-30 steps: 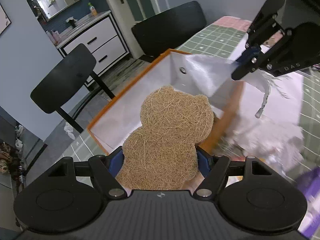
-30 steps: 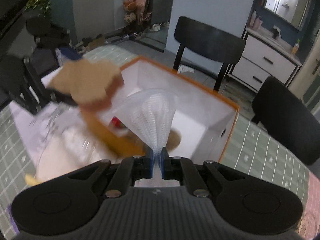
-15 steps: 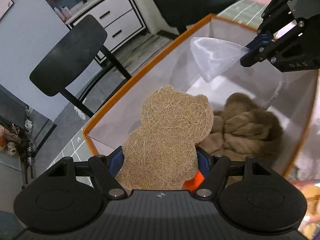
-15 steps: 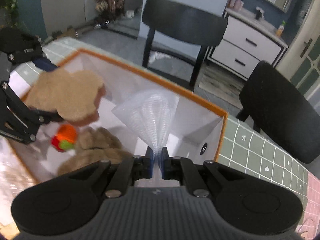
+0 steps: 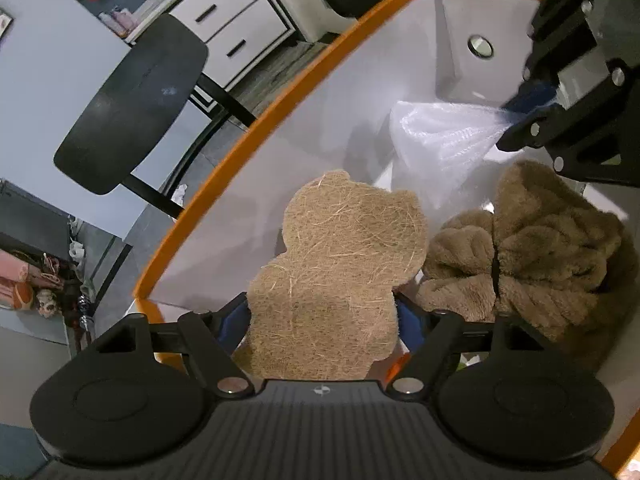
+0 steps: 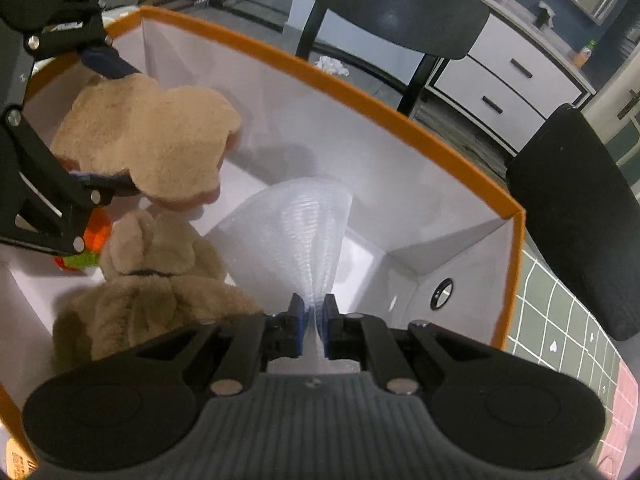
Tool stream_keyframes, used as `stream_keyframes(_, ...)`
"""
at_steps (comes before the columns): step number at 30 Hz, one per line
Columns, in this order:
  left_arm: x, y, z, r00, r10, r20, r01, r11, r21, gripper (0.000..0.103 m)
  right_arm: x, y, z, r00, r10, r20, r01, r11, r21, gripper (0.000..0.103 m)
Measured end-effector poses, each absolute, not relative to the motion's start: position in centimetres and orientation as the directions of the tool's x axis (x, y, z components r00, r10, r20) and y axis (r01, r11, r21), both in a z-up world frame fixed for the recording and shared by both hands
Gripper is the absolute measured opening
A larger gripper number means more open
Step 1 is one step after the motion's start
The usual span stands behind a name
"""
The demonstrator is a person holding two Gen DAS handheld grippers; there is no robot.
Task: Organize soft objects
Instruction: 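Open the left tool to drop the bear mat while the right tool releases the mesh bag in the box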
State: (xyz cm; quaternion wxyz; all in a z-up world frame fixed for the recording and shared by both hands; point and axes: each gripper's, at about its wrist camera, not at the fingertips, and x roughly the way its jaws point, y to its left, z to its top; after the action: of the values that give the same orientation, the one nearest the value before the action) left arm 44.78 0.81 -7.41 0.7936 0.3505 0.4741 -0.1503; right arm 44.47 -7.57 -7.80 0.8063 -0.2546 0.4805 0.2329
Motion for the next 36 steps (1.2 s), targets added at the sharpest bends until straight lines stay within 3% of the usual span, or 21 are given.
stream_keyframes(1,44.9,0.6,-7.7,0.501,0.099,-0.86,0.575,0.704,0.417,0.089,44.7,-7.5,-7.9,0.427,0.127,-0.895,-0.62,0.762,-0.188,0.011)
stream_keyframes(3,44.9,0.6,-8.0,0.502,0.111,-0.858,0.574,0.699,0.427,0.09,44.7,-7.5,-7.8,0.432,0.128,-0.893,-0.618,0.763,-0.19,0.024)
stream_keyframes(5,45.0,0.7,-8.0,0.505,0.109,-0.856,0.572,0.701,0.427,0.09,44.6,-7.6,-7.6,0.44,0.128,-0.889,-0.611,0.769,-0.191,0.028)
stream_keyframes(21,43.9,1.1,-5.3,0.556,0.084,-0.827,0.521,0.74,0.425,0.092,42.8,-9.0,-5.1,0.493,0.114,-0.863,-0.567,0.794,-0.219,0.037)
stream_keyframes(27,44.0,2.6,-3.0,0.551,0.011,-0.834,0.469,0.823,0.32,0.094,41.9,-9.4,-3.6,0.507,0.119,-0.854,-0.559,0.799,-0.221,0.038)
stream_keyframes(33,44.5,5.2,-0.9,0.559,-0.121,-0.82,0.368,0.923,0.115,0.094,40.3,-9.7,-2.6,0.514,0.114,-0.85,-0.565,0.791,-0.236,0.038)
stream_keyframes(36,44.3,6.1,0.0,0.57,-0.119,-0.813,0.328,0.94,0.092,0.094,39.8,-9.8,-2.3,0.517,0.111,-0.849,-0.565,0.79,-0.24,0.038)
